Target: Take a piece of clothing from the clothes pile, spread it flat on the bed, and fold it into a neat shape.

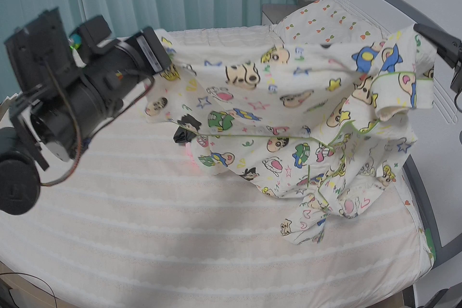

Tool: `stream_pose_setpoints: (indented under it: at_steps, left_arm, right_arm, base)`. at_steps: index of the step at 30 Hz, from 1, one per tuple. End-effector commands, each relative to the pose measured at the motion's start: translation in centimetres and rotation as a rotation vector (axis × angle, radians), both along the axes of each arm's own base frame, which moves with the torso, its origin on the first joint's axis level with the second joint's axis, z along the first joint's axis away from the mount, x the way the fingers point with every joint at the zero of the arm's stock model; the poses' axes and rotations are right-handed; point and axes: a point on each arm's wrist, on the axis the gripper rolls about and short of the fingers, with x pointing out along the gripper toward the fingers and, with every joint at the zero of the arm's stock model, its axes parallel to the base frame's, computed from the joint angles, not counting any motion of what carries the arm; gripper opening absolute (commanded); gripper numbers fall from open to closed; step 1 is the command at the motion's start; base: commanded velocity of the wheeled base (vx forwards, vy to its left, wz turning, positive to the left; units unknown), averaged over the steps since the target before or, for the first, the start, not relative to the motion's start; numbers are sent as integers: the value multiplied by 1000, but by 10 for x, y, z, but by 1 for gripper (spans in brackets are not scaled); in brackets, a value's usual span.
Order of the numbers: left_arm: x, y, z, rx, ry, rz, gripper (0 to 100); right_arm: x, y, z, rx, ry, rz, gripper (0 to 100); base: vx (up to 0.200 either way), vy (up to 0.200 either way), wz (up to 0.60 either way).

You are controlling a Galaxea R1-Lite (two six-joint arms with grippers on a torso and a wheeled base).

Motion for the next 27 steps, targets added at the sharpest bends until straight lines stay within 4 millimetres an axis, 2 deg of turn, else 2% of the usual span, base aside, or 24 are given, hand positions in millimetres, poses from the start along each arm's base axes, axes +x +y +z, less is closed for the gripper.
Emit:
stream_pose_setpoints:
  at_steps: [1,4,9,14,19,27]
  left_arm:
    - [-42,20,49,-66,-152,-14,0]
    - [-45,14,33,-18,-103,-23,0]
    - [-47,14,4,40,-23,-9,0]
    - [-50,17,-16,79,29,-7,0]
    - [-48,18,-23,90,49,0,0]
    - [-48,18,-27,95,64,-3,0]
  right_arm:
    - [-19,-5,16,19,-82,-6,0]
    - [-15,-5,3,7,-45,-12,0]
    - [-13,-9,10,23,-70,-36,0]
    - [-11,-8,-2,8,-33,-28,0]
    - [-10,-7,-17,-5,12,-26,0]
    - [-12,-7,-21,-8,24,-26,0]
  base:
    - [0,0,0]
    - [0,0,0]
    - [0,0,0]
    - [0,0,0]
    - [0,0,0]
    - [-200,0,0]
